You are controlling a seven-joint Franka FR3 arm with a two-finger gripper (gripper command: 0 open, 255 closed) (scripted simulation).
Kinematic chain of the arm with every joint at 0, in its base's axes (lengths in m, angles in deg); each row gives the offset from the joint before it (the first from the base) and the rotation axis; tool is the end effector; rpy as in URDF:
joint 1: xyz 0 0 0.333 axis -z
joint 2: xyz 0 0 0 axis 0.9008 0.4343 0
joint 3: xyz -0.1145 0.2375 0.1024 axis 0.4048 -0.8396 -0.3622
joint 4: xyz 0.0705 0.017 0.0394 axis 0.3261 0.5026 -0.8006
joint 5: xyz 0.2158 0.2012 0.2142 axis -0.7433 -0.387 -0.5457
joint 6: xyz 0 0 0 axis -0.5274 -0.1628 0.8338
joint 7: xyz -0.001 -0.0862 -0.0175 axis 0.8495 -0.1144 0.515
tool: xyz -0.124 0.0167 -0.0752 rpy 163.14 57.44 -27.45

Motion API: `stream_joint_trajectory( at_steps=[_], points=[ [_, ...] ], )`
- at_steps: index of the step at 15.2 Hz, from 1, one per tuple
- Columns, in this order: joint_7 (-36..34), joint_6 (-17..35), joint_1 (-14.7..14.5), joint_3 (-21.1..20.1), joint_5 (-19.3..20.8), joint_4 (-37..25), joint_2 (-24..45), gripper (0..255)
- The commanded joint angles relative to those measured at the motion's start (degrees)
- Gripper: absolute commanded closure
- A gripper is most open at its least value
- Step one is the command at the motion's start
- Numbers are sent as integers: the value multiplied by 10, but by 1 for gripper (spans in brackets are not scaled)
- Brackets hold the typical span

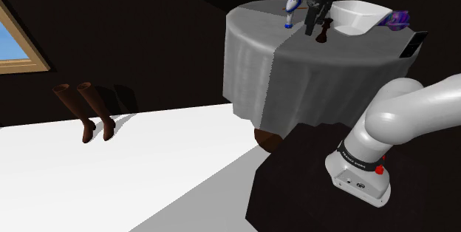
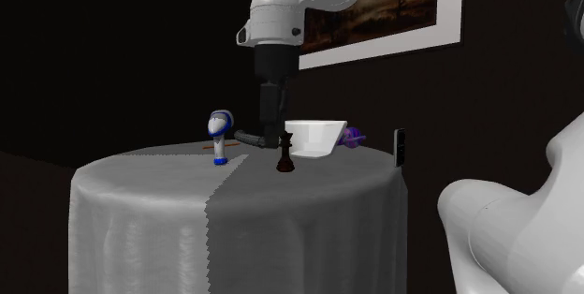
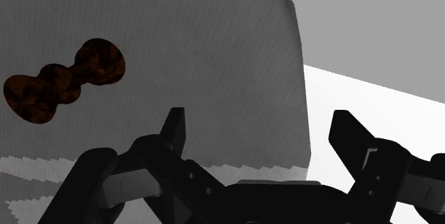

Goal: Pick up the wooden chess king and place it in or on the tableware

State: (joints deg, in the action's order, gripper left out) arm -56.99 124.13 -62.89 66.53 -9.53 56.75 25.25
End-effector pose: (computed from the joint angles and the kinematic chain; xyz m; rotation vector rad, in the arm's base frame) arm 0.3115 -0.0868 0.5340 2.9879 0.0741 0.0665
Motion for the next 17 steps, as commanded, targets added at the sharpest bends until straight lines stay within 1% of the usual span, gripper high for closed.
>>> stream_joint_trajectory(
  at_steps=[1, 6, 10, 11, 17],
  points=[
    [31, 13, 6, 19, 24, 1, 0, 0],
    [111, 44, 18, 72, 76, -25, 17, 0],
    [175, 72, 23, 115, 110, -57, 41, 0],
    [179, 74, 23, 117, 111, -59, 43, 0],
    [176, 120, 26, 134, 122, -20, 47, 0]
  ],
)
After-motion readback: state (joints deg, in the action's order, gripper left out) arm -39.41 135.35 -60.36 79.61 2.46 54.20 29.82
